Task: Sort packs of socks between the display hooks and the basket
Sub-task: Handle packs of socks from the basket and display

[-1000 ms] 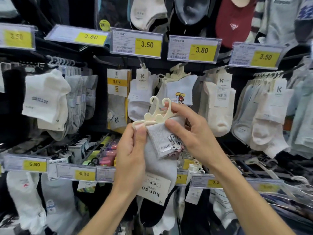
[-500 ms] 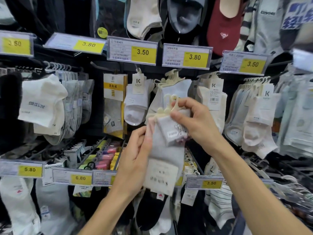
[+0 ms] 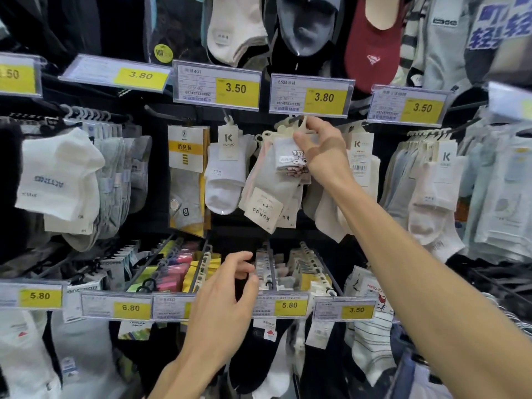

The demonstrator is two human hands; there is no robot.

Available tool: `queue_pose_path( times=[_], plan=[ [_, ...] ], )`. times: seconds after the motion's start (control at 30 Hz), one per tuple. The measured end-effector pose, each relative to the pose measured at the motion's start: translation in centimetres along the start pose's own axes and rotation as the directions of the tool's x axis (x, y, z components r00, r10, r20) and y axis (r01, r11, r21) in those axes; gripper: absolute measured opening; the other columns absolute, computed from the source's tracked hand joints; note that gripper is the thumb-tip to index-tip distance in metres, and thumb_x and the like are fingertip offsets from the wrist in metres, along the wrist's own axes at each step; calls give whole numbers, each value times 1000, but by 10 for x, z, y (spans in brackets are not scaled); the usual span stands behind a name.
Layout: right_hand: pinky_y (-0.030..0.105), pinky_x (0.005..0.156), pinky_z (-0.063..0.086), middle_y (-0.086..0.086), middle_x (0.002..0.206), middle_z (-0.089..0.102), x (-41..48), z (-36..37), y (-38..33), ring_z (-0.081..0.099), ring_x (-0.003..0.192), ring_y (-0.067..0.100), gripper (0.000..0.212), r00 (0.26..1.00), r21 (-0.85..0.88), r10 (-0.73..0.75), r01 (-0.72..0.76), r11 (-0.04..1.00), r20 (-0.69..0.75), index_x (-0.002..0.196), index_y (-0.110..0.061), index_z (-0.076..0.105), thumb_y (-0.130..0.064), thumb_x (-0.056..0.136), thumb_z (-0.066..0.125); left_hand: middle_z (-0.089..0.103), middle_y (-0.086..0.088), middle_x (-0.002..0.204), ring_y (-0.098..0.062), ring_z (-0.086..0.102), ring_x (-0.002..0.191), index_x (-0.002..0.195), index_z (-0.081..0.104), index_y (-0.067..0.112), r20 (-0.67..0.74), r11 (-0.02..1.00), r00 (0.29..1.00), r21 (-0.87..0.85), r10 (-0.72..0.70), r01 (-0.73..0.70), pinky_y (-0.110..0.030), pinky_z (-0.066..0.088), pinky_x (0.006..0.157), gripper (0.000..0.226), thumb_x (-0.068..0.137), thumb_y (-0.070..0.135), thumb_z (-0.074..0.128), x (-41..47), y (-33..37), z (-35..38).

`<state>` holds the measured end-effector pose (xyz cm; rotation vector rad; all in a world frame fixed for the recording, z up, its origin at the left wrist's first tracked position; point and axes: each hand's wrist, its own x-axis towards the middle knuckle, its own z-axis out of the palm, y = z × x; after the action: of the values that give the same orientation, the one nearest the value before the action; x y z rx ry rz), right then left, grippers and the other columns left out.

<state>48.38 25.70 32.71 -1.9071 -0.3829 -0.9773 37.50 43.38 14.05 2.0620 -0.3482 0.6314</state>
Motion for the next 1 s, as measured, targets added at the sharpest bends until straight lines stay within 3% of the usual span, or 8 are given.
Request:
queue_pose_path(
  times=[0.1,0.3,0.47,0.57,0.63,0.8,0.9,1.0],
  plan=[
    [22,82,38,1,115,50,3,5,3,48,93,5,28,996,-174,-87,91,980,33,130,-19,55,-27,103,50,56,38,104,27,41,106,111,51,51,14,997,1000,75,25,-26,-8,37,78,19,94,44,44,-2,0,4],
    [24,85,37,0,113,40,2,2,11,46,96,13,52,984,-341,-107,150,928,140,156,-19,28,-27,106,44,58,36,102,26,43,104,107,59,43,-17,992,998,106,68,-66,-3,36,72,18,95,40,46,-2,0,13],
    [12,87,37,1,136,36,-28,-16,0,45,106,9,66,975,-312,-82,146,939,207,159,-22,15,-23,103,50,65,25,95,11,56,99,99,67,30,-133,994,985,-16,109,-112,-3,40,78,17,98,17,56,-7,10,19],
    [25,112,35,2,149,34,-92,-41,-1,39,132,11,63,976,-282,-179,208,936,127,155,-16,29,-23,99,57,67,19,94,2,62,97,96,68,25,-178,970,965,-115,193,-215,-12,46,81,19,97,11,55,-17,34,35],
    [31,109,41,1,141,47,-156,-64,8,44,132,9,44,976,-199,-199,212,957,84,141,-13,50,-22,99,56,68,17,95,1,63,96,97,67,24,-146,941,959,-204,243,-270,-12,46,79,17,97,14,53,-30,54,55],
    [31,100,46,3,124,60,-332,-132,46,56,116,12,30,985,-206,164,-171,964,-55,129,-8,60,-10,100,52,67,17,83,6,59,77,92,60,31,237,893,898,-356,371,-275,-10,42,67,19,84,14,57,-102,93,150],
    [36,101,45,2,128,59,-430,-183,70,55,119,14,37,861,-230,456,-501,834,-225,135,-13,54,-14,99,51,66,23,78,10,59,76,87,58,37,555,905,733,-376,393,-200,-7,39,65,25,77,13,60,-178,104,217],
    [38,103,44,1,127,60,-522,-235,74,56,119,13,39,715,-275,575,-691,669,-397,134,-14,55,-15,95,53,67,21,84,1,61,80,90,67,28,740,900,525,-416,420,-134,-19,46,72,28,74,4,64,-263,115,272]
  ],
)
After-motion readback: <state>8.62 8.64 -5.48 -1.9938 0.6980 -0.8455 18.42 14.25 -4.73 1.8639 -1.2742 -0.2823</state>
